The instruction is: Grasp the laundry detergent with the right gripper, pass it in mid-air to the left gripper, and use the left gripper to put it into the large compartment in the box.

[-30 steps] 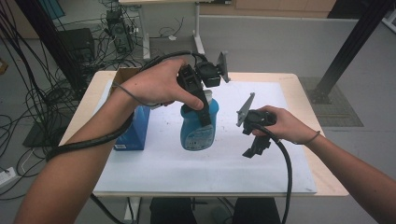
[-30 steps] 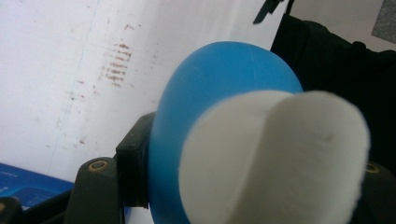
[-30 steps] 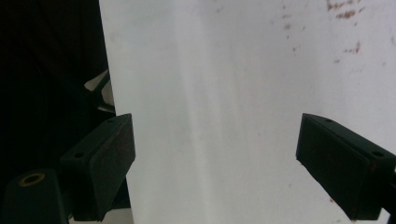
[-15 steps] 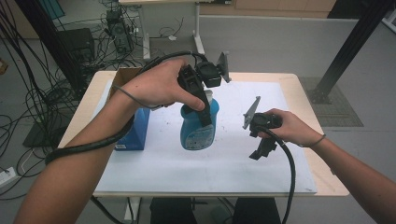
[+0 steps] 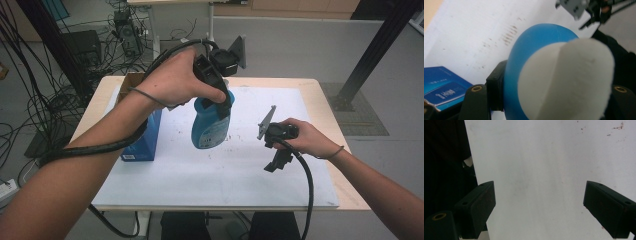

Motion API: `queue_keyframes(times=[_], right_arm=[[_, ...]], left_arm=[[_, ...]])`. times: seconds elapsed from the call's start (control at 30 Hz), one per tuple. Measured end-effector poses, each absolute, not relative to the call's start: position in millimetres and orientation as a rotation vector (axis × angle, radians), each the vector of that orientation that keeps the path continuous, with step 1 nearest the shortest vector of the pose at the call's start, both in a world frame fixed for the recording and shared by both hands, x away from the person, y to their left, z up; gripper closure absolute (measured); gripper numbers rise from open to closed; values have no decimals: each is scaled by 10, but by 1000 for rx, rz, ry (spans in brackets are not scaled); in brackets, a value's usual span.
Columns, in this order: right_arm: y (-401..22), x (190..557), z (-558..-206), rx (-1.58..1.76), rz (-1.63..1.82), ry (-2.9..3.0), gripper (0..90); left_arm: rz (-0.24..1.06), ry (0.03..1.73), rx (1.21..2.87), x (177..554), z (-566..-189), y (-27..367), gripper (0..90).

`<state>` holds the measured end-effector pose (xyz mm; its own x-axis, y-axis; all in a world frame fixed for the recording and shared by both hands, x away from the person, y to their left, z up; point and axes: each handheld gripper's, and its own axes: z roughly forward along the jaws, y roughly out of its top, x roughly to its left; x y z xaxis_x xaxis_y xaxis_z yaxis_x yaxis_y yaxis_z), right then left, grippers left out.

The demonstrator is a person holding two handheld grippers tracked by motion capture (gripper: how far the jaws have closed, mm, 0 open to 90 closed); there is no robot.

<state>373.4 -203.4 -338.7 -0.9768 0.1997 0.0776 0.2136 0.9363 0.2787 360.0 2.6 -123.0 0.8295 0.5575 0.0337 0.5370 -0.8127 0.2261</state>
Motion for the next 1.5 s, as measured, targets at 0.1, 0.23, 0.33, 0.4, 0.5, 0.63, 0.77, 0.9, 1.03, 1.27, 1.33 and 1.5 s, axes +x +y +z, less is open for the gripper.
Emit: queue_keyframes(times=[0.1, 0.23, 0.33, 0.4, 0.5, 0.63, 0.77, 0.9, 1.03, 1.27, 1.33, 1.5], right_arm=[[-2017, 3735, -3402, -330, -444, -3040, 104], [-1997, 3739, -3416, -327, -453, -3043, 103], [-1979, 3737, -3426, -321, -462, -3039, 103], [-1971, 3734, -3432, -321, -461, -3038, 104], [-1966, 3728, -3436, -321, -459, -3037, 104], [-1973, 3725, -3431, -322, -461, -3038, 104], [-1977, 3720, -3429, -322, -462, -3040, 104], [-1974, 3716, -3424, -327, -462, -3042, 104], [-1969, 3718, -3426, -322, -465, -3044, 104], [-1960, 3715, -3425, -322, -469, -3044, 104], [-1960, 3720, -3425, -317, -472, -3045, 104], [-1961, 3726, -3426, -315, -478, -3044, 104]], left_arm=[[164, 886, 2795, 3634, -1204, 20, 361], [198, 910, 2791, 3668, -1182, 8, 362], [222, 929, 2779, 3711, -1165, 5, 362], [220, 949, 2776, 3741, -1156, 12, 362], [232, 973, 2771, 3778, -1146, 27, 362], [251, 1005, 2756, 3815, -1116, 65, 362], [243, 1046, 2723, 3869, -1052, 129, 362], [239, 1090, 2697, 3918, -989, 204, 362], [240, 1146, 2670, 3985, -943, 312, 363], [254, 1266, 2591, 4116, -891, 618, 362], [257, 1295, 2574, 4148, -875, 705, 362], [266, 1380, 2504, 4219, -819, 957, 363]])
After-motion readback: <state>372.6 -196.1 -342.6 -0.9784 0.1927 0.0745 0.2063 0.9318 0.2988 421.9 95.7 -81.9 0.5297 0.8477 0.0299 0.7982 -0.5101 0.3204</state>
